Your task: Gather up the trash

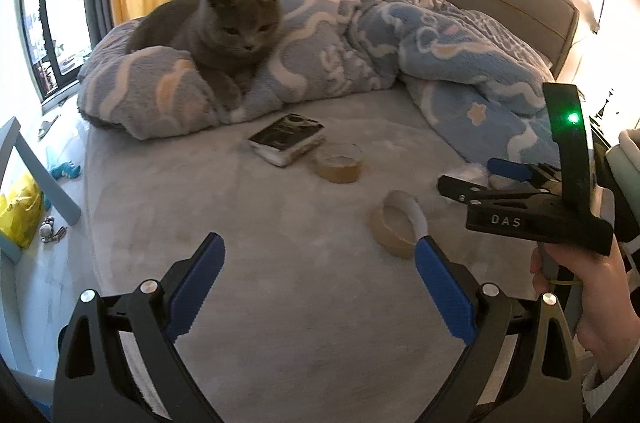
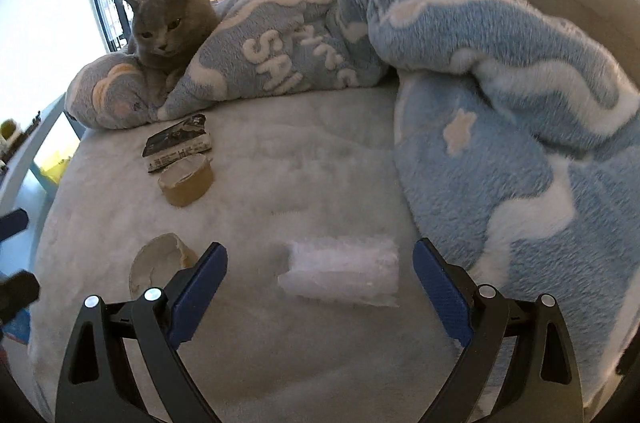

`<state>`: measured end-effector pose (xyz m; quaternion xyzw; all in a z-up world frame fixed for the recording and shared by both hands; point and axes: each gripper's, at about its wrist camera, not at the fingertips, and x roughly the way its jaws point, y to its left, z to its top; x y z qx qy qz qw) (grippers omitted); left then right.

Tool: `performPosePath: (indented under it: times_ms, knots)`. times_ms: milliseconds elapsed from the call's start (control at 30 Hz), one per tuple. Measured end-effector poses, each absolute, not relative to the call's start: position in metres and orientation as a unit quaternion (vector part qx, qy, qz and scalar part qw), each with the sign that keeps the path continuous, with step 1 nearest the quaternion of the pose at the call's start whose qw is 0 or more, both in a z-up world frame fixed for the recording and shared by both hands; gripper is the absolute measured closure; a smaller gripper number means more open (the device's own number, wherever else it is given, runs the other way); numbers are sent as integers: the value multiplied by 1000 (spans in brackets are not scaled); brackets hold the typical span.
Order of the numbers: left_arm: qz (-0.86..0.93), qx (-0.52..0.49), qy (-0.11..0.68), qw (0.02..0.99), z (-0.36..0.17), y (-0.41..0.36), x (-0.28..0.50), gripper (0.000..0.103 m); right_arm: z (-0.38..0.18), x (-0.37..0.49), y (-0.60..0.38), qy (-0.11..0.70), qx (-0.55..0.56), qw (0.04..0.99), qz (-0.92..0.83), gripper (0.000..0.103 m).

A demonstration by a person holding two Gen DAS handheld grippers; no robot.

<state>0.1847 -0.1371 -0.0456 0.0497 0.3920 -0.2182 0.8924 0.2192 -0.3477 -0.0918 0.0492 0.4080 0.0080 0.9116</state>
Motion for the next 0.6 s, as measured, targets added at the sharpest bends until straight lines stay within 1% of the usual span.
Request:
performPosePath:
  times_ms: [67, 100, 133, 167, 200, 267, 467, 533, 600]
  knots:
    - [-224, 55, 391, 891, -47, -144, 184, 6, -96, 220, -352, 413, 58, 909, 11, 9]
    - [-227, 59, 391, 890, -49, -148, 183, 6, -98, 220, -354, 415, 60, 908, 12, 13]
    - [-231, 63, 391, 889, -50, -152, 183, 6, -100, 220, -355, 419, 61, 906, 12, 24]
    - [-234, 65, 392, 887, -51, -156, 182, 6, -101, 220, -356, 422, 62, 904, 13, 29]
    - [-238, 66, 395, 885, -53, -160, 183, 6, -104, 220, -358, 426, 68, 902, 17, 30]
    - [-246, 64, 400, 880, -57, -168, 182, 6, -108, 221, -360, 429, 72, 900, 23, 36]
    - [-255, 80, 407, 873, -67, -191, 180, 7, -110, 217, -362, 425, 64, 902, 34, 40]
    - [-254, 81, 410, 872, -70, -195, 180, 9, -110, 216, -364, 422, 65, 903, 38, 41]
    - [-252, 83, 414, 871, -73, -200, 181, 13, -109, 213, -366, 418, 68, 905, 43, 41]
